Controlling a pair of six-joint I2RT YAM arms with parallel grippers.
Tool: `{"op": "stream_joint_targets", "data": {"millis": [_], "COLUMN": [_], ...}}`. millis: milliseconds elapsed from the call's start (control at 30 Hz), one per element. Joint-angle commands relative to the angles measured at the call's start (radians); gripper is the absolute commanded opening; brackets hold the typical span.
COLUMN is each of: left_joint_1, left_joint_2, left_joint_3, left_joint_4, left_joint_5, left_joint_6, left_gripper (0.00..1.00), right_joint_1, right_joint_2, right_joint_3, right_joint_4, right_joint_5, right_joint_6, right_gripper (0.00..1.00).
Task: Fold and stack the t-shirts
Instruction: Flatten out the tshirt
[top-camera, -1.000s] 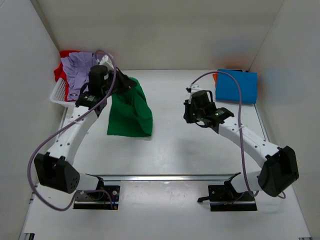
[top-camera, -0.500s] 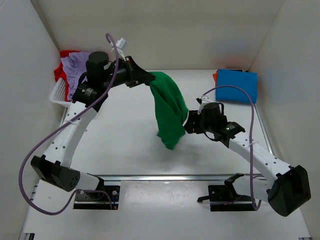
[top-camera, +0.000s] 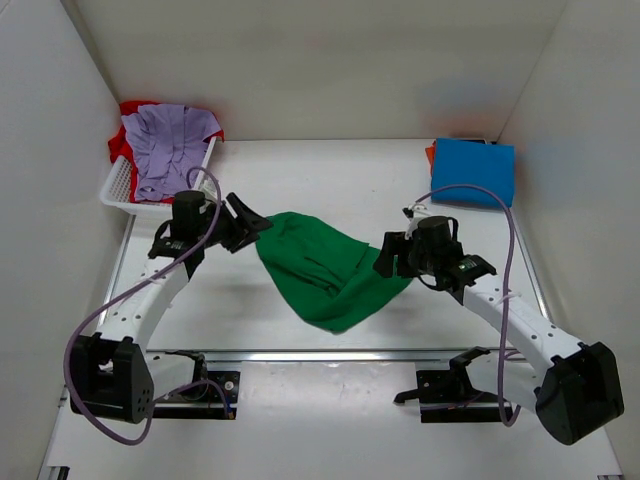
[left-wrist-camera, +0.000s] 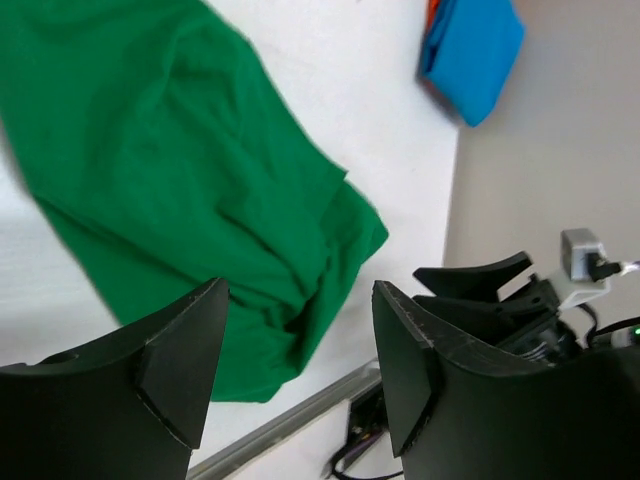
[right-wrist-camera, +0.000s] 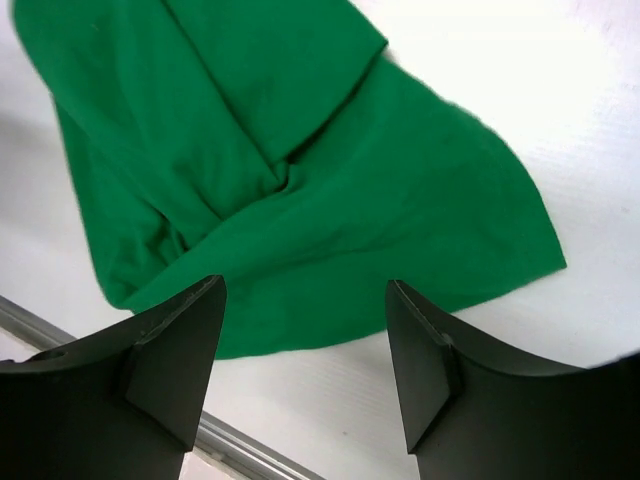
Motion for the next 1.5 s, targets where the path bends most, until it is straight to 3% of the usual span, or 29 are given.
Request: {"op": "stream_joint_targets", "data": {"millis": [0, 200, 467, 733, 800, 833, 867, 933, 967, 1000, 1200, 1233, 1300, 1467], "left_joint_1": [-0.044, -0.142, -0.04, -0.049, -0.06, -0.069, -0.069, -0.078, -0.083, -0.083, -0.052, -0.029, -0.017, 0.006], "left_joint_2": [-0.042, 0.097, 0.441, 0.731, 0.789, 0.796, 0.818, 0.825, 0.816, 0.806, 0.626, 0.472, 0.359, 0.211], "left_joint_3": [-0.034, 0.049, 0.292, 0.524, 0.567, 0.569, 0.564, 0.55, 0.534, 0.523, 0.498, 0.525, 0.576, 0.847], "left_joint_4": [0.023, -0.043, -0.124, -0.19, -0.213, -0.222, -0.227, -0.224, -0.219, -0.23, -0.274, -0.297, -0.334, -0.536], "left_joint_5": [-0.081, -0.25, -0.395, -0.447, -0.441, -0.428, -0.421, -0.375, -0.361, -0.344, -0.296, -0.324, -0.377, -0.464], "left_joint_6": [0.062, 0.188, 0.305, 0.36, 0.375, 0.38, 0.381, 0.378, 0.375, 0.371, 0.319, 0.291, 0.283, 0.32], "left_gripper": [0.71, 0.72, 0.75, 0.77, 0.74, 0.7, 0.66, 0.26, 0.1, 0.0, 0.0, 0.0, 0.0, 0.0], "right_joint_1": [0.024, -0.061, -0.183, -0.162, -0.145, -0.136, -0.116, -0.11, -0.113, -0.114, -0.137, -0.154, -0.199, -0.412], "right_joint_2": [0.037, 0.094, 0.212, 0.454, 0.494, 0.511, 0.52, 0.498, 0.479, 0.458, 0.177, 0.011, -0.119, -0.2], "right_joint_3": [-0.013, -0.075, -0.072, 0.032, 0.065, 0.091, 0.092, 0.12, 0.126, 0.125, 0.198, 0.256, 0.324, 0.516], "right_joint_4": [0.022, -0.008, 0.004, 0.031, 0.003, -0.015, -0.038, -0.066, -0.083, -0.094, -0.16, -0.152, -0.146, -0.224], "right_joint_5": [0.037, 0.121, 0.14, 0.137, 0.14, 0.143, 0.155, 0.163, 0.16, 0.161, 0.164, 0.223, 0.241, 0.137], "right_joint_6": [-0.019, 0.034, 0.039, 0.017, 0.004, 0.002, 0.004, 0.005, 0.005, 0.01, 0.024, 0.04, 0.05, 0.008], "right_gripper": [0.62, 0.68, 0.7, 0.68, 0.45, 0.18, 0.0, 0.0, 0.0, 0.0, 0.0, 0.01, 0.0, 0.0]}}
